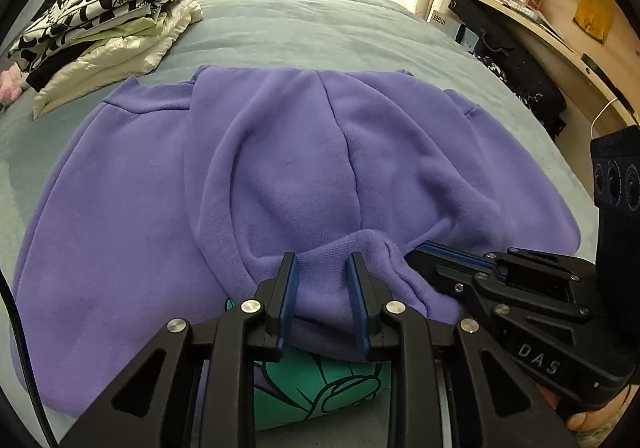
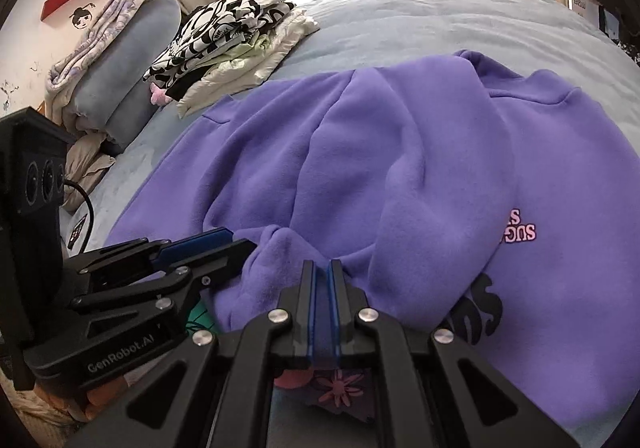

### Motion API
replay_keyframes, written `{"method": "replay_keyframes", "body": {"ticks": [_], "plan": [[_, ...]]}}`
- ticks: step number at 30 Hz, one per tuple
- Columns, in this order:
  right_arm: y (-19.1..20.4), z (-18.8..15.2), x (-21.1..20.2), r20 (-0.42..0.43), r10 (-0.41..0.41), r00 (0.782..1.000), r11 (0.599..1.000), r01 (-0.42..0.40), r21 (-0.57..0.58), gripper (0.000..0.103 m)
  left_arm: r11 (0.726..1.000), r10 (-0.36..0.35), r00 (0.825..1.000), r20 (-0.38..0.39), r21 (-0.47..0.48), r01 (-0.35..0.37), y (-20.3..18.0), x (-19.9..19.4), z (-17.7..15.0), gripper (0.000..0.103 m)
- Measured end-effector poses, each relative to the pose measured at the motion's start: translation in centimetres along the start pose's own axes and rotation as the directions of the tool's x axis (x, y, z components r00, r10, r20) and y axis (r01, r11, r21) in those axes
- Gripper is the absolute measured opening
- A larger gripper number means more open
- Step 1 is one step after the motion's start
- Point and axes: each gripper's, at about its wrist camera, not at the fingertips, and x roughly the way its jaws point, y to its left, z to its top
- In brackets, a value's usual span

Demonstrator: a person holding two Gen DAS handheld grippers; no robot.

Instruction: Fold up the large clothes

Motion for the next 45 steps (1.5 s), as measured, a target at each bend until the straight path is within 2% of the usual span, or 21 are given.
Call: {"method": "replay_keyframes", "body": {"ticks": [8, 12, 14, 17, 19, 23, 25, 27, 29, 30, 33, 34, 37, 39, 43, 45], "plan": [[0.4, -0.1, -0.3, -0.007, -0.03, 1.0, 0.999, 0.03, -0.019, 0.006, 0.999, -0.014, 1.0, 0.018, -0.029, 0.014, 0.0, -0.9, -0.1, 0.023], [0.8, 0.8, -1.4, -0.023, -0.047, 0.999, 0.999, 0.047, -0.002, 0.006, 0.999, -0.011, 0.998, 0.059, -0.037, 0.014, -0.1, -3.8, 0.6, 0.024], [1.2, 1.1, -2.7, -0.009, -0.054, 0.998, 0.998, 0.054, 0.009, 0.006, 0.998, -0.018, 0.994, 0.106, -0.051, 0.023, 0.2, -6.4, 0.8, 0.027], [1.8, 1.5, -5.6, 0.039, -0.046, 0.998, 0.999, 0.045, 0.027, 0.006, 0.996, -0.013, 0.986, 0.164, -0.084, 0.027, 0.9, -10.0, 0.5, 0.041], [2.3, 1.5, -7.7, 0.076, -0.049, 0.996, 0.998, 0.047, 0.034, 0.006, 0.992, -0.01, 0.98, 0.201, -0.121, 0.035, 1.6, -12.6, 0.0, 0.055], [3.6, 0.9, -11.2, 0.131, -0.053, 0.99, 0.998, 0.048, 0.042, 0.006, 0.983, -0.008, 0.972, 0.235, -0.178, 0.051, 2.9, -15.9, -2.0, 0.061], [4.1, 0.4, -12.3, 0.149, -0.048, 0.988, 0.998, 0.042, 0.043, 0.006, 0.976, 0.006, 0.971, 0.239, -0.211, 0.046, 3.5, -16.8, -3.4, 0.072], [4.7, -0.2, -13.1, 0.162, -0.053, 0.985, 0.998, 0.047, 0.041, 0.01, 0.969, 0.001, 0.971, 0.238, -0.242, 0.058, 4.3, -17.2, -4.6, 0.076], [5.2, -0.9, -13.4, 0.172, -0.064, 0.983, 0.997, 0.058, 0.042, 0.026, 0.955, -0.014, 0.976, 0.218, -0.287, 0.078, 5.4, -16.7, -6.2, 0.076], [5.3, -1.3, -13.4, 0.178, -0.067, 0.982, 0.997, 0.06, 0.046, 0.029, 0.95, -0.02, 0.978, 0.207, -0.302, 0.083, 5.9, -16.5, -6.8, 0.076], [5.5, -2.3, -12.9, 0.184, -0.077, 0.98, 0.996, 0.068, 0.05, 0.029, 0.917, -0.049, 0.987, 0.155, -0.385, 0.106, 7.9, -14.5, -8.5, 0.076], [5.5, -2.5, -12.7, 0.19, -0.087, 0.978, 0.996, 0.079, 0.05, 0.029, 0.897, -0.066, 0.988, 0.142, -0.425, 0.121, 8.9, -13.5, -9.0, 0.076], [5.9, -3.0, -11.9, 0.198, -0.103, 0.975, 0.995, 0.098, 0.034, 0.029, 0.848, -0.105, 0.984, 0.147, -0.503, 0.166, 10.8, -11.5, -10.1, 0.076], [6.1, -3.0, -11.1, 0.182, -0.097, 0.979, 0.995, 0.094, 0.022, 0.029, 0.832, -0.101, 0.985, 0.142, -0.531, 0.162, 11.6, -10.3, -10.4, 0.075], [6.3, -2.8, -9.8, 0.175, -0.097, 0.98, 0.995, 0.098, -0.002, 0.029, 0.79, -0.133, 0.979, 0.156, -0.58, 0.199, 12.9, -8.0, -10.9, 0.075], [6.3, -2.4, -9.0, 0.166, -0.096, 0.981, 0.995, 0.099, -0.011, 0.029, 0.787, -0.122, 0.977, 0.173, -0.583, 0.202, 13.1, -7.4, -10.5, 0.075]]}}
